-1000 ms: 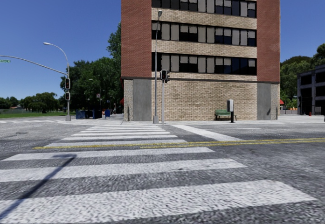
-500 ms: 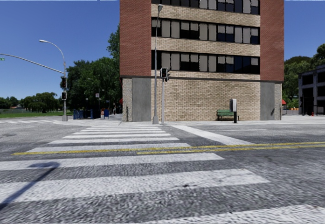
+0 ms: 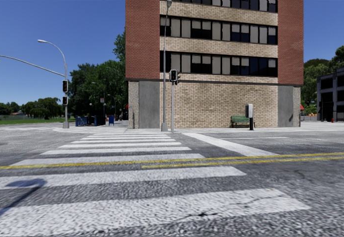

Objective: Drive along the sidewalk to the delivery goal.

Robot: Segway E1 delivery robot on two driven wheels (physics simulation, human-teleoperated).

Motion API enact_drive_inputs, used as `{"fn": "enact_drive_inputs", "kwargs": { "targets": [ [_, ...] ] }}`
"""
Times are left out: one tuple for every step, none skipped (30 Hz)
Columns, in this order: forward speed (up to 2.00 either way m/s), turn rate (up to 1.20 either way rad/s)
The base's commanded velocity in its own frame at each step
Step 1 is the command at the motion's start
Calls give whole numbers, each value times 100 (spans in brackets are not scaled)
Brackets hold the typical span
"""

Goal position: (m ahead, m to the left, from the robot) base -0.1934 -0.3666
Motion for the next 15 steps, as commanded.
{"fn": "enact_drive_inputs", "kwargs": {
  "targets": [
    [0, 0],
    [0, 0],
    [0, 0],
    [0, 0],
    [0, 0],
    [0, 0],
    [0, 0],
    [0, 0],
    [0, 0],
    [0, 0],
    [0, 0],
    [0, 0],
    [0, 0],
    [0, 0],
    [0, 0]
  ]
}}
